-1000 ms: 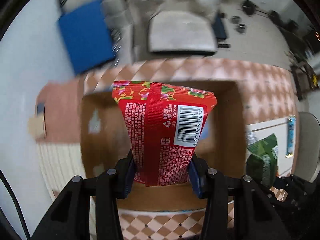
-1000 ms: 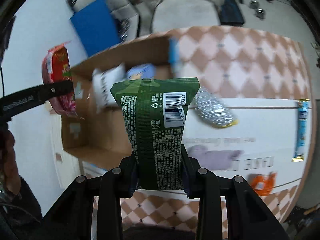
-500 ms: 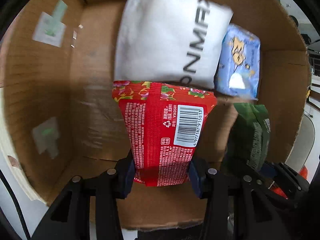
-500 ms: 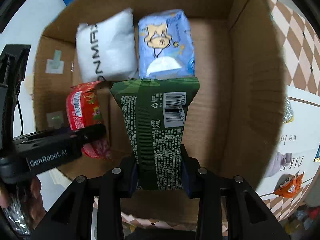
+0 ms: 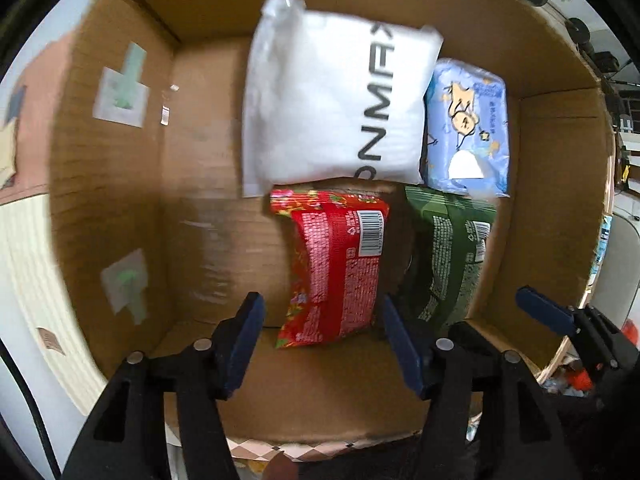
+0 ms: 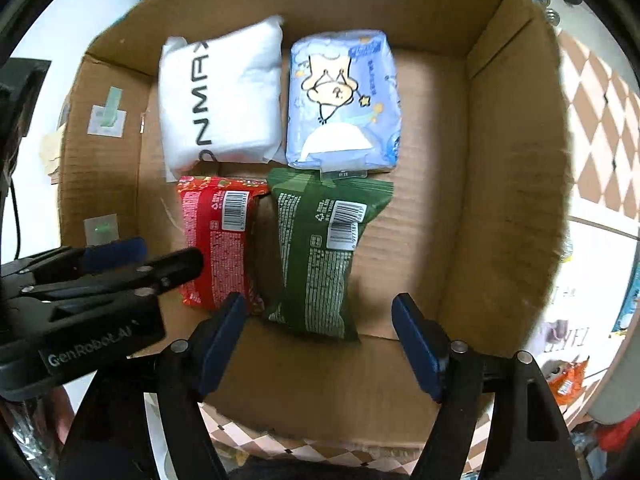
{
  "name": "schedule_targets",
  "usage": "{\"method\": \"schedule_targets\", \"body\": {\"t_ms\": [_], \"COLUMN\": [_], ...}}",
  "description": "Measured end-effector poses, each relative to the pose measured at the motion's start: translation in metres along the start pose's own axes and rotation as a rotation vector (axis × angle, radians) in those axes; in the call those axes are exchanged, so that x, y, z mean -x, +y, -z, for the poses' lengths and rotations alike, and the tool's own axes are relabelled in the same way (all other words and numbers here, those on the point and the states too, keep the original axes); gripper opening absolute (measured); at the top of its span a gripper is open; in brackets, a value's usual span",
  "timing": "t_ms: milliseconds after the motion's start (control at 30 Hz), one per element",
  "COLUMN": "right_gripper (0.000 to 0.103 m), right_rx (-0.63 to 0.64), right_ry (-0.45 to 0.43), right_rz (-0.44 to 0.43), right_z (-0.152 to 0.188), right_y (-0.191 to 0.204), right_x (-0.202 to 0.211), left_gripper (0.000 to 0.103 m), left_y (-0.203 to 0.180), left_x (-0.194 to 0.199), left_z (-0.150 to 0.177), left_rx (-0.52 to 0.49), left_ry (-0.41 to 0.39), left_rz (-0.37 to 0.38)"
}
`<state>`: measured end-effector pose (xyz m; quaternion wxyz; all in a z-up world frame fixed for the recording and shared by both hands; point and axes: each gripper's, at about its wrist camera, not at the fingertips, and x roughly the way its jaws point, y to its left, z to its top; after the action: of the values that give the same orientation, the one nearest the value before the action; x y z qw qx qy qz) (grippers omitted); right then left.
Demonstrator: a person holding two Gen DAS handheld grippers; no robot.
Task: Organize soft objects
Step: 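Lower both snack packs into the box beside the ONMAX bag and release, then grasp the lilac plush sock with left tool while right tool grasps the orange bag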
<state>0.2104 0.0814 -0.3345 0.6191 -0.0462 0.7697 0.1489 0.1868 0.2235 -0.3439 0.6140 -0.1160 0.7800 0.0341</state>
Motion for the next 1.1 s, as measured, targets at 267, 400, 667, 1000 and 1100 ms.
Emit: {"method": "schedule_targets", "body": {"t_ms": [267,400,667,1000,1100], "right_gripper": [0.078,0.078,0.094,0.103,0.103], "right_rx": [0.009,0.013,0.012,-0.013,-0.08], "right_ry": [-0.137,-0.2,-0.281,-0.34,-0.342], "right_rz": [0.043,0.057,0.06,-0.031,-0.052], "right_z": [0.027,0.044,0.08,0.101,0.113], "right_y": [-0.002,-0.005,-0.008,-0.034,-0.077], "right_x": [0.06,0.086,0.112,0.136,0.146], "left_gripper": [0.059,0.059,0.096,0.098,0.098], "left_y": [-0.002,0.001,-0.006,-0.035,-0.081], "left_x": [0.067,0.091,0.119,0.14,0.145], "left_z": [0.05,0.069,0.096,0.104,0.104], "left_rx": [0.024,0.032,0.027,0.025,-0.08], "left_ry": [-0.217,-0.301,-0.391,-0.447,-0.457], "left_rz": [-0.078,-0.096,-0.092,-0.083,-0.125]}}
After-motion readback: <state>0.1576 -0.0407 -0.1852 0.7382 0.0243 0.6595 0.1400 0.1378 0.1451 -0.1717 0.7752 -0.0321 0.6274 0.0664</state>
